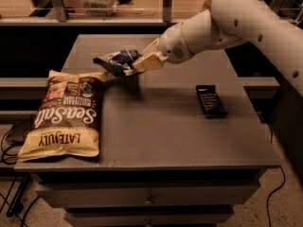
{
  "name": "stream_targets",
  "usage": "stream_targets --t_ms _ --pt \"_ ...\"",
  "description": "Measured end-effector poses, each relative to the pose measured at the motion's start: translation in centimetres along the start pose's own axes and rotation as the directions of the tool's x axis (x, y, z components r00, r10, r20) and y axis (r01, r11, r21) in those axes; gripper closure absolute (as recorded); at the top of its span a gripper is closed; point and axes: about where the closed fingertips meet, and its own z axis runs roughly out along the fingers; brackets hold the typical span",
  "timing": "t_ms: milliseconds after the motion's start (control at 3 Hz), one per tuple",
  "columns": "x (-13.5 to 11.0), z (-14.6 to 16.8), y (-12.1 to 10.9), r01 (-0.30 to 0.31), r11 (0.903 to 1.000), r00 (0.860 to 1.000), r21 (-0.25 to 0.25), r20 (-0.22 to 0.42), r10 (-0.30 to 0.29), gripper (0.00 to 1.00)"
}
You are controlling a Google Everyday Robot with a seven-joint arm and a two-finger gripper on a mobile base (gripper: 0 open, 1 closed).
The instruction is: Move blue chip bag near brown chip bag
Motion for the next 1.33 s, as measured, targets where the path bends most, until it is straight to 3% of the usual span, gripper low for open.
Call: stream_targets --t_ms 667,1000,1333 --pt "1.1 1.6 4.6 -0.12 0.9885 0.991 -0.092 0.053 0.125 0.13" --pt "1.1 1.8 4.8 -0.122 0.9877 0.99 -0.098 0.053 0.127 0.0" --pt "1.1 1.8 4.8 -0.122 0.9877 0.99 -0.098 0.053 0.127 0.0"
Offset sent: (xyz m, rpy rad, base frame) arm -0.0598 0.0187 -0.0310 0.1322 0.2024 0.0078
